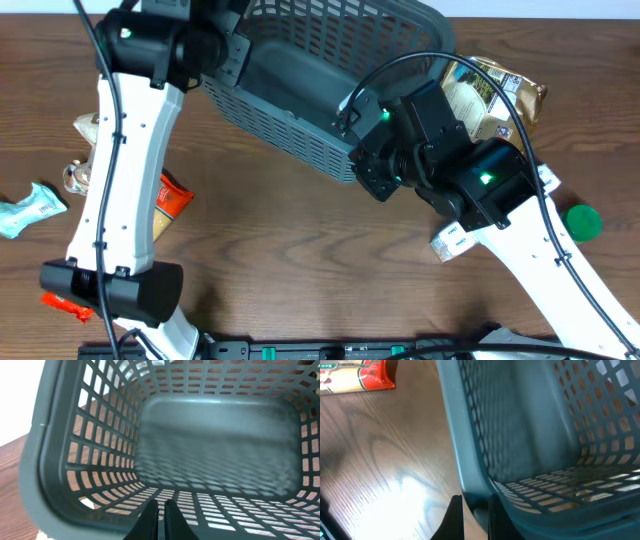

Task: Pack container

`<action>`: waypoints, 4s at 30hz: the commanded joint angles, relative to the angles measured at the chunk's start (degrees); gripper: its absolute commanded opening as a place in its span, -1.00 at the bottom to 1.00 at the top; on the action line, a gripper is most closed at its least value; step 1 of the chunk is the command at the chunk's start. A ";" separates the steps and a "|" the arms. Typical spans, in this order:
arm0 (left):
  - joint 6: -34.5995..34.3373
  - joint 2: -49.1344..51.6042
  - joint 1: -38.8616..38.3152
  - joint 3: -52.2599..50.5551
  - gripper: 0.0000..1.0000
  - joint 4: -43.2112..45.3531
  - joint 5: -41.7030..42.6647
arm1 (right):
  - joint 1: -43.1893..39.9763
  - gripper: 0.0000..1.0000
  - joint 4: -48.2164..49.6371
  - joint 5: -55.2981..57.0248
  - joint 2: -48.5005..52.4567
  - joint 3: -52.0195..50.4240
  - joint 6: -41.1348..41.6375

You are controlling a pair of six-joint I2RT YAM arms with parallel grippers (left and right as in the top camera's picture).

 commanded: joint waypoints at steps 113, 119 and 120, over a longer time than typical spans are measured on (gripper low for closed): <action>-13.44 -2.78 -1.11 0.79 -0.69 -8.94 -13.22 | 2.03 -0.98 -2.54 4.11 8.98 14.43 -1.70; -20.20 -9.27 0.52 0.79 -0.70 -11.56 -17.38 | -1.92 -0.97 3.21 12.72 9.20 22.86 6.49; -21.53 -10.19 1.20 0.79 -0.71 -12.37 -18.01 | -3.39 -0.97 3.61 12.72 9.44 23.45 8.13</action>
